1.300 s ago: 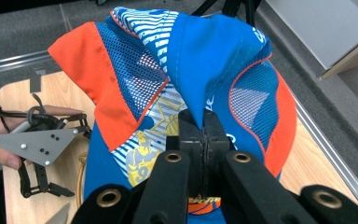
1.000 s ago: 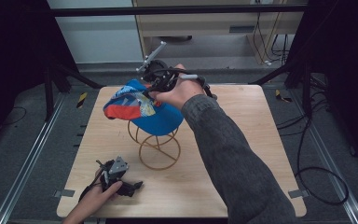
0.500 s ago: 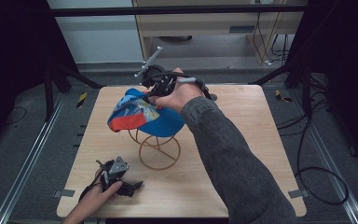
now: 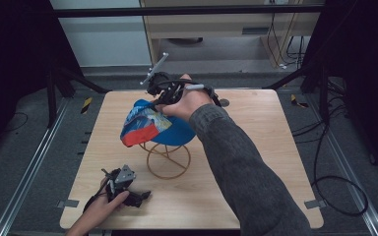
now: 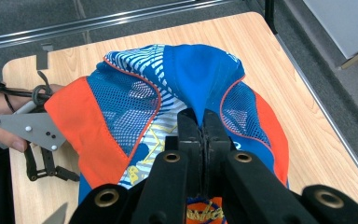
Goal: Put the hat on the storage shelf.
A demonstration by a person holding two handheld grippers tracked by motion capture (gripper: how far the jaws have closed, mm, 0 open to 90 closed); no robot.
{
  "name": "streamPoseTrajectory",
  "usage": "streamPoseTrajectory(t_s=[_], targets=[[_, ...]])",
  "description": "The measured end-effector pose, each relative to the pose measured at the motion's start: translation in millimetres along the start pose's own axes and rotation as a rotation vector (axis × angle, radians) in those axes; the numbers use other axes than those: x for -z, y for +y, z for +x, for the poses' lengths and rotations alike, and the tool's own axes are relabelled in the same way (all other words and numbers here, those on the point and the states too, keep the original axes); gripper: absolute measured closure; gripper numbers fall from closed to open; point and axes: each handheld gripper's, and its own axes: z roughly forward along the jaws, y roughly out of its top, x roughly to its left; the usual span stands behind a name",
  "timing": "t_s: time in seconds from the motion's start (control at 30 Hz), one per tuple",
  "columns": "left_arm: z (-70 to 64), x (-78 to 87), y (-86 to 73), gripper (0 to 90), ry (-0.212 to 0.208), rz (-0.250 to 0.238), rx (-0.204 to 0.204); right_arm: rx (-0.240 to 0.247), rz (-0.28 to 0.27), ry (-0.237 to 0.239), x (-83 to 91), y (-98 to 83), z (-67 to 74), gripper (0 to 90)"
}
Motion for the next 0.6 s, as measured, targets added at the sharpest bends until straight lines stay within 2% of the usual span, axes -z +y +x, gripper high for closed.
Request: streamPoseTrajectory(t_s=[0.47, 0.6], targets=[[0.0, 0.0, 0.0, 0.0, 0.000, 0.001, 0.000, -0.032, -0.037, 0.006, 2.3, -8.9, -4.0, 88.9], [0.0, 0.0, 0.0, 0.0, 0.000, 0.000, 0.000, -0.022, -0.040, 0.004, 3.1, -7.4, -1.3, 88.9]])
